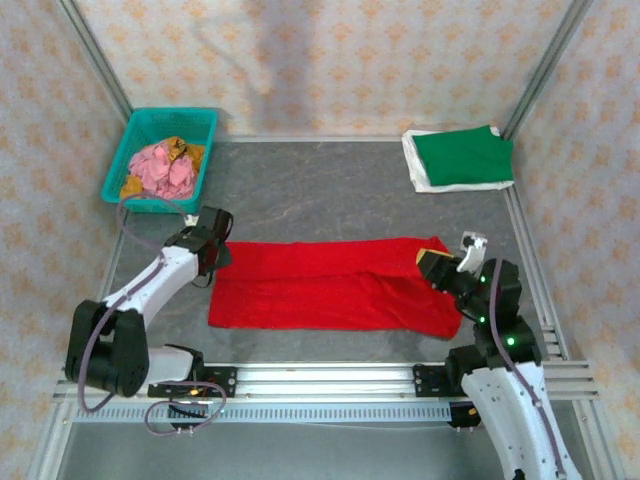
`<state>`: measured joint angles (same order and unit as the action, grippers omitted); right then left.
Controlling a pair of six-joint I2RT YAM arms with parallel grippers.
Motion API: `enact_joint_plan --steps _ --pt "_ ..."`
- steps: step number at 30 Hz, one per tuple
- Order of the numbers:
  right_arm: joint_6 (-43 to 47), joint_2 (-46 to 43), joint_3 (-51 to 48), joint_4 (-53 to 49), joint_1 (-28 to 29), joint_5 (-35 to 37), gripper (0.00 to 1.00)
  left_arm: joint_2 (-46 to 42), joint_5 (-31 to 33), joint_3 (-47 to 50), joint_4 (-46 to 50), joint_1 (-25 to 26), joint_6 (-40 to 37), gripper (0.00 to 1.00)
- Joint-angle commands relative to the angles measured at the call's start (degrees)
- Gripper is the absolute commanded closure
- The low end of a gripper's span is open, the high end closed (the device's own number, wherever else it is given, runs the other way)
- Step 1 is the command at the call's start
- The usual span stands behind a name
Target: Fold and stack the t-shirts
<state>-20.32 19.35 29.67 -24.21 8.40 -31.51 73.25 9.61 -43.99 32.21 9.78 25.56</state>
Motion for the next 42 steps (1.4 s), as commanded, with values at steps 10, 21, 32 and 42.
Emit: enact_joint_plan --steps 10,21,32,42 --pt "-2.4 17.9 5.3 5.9 0.1 0.1 0.63 3.2 0.0 -9.6 0.3 6.0 -4.0 0.50" --pt "9.2 60.8 29.3 -20.2 7.8 16.1 0.54 14.6 -2.0 -14.9 -2.1 18.8 -3.5 0.51" --pt "9.7 72.3 27.7 -18.4 7.8 17.3 0.55 17.5 -1.5 -14.6 -1.9 19.2 -2.9 0.51" --pt "11.0 73.4 26.0 -16.2 7.9 14.5 0.74 17.8 0.0 -13.2 -2.1 19.2 -2.3 0.51"
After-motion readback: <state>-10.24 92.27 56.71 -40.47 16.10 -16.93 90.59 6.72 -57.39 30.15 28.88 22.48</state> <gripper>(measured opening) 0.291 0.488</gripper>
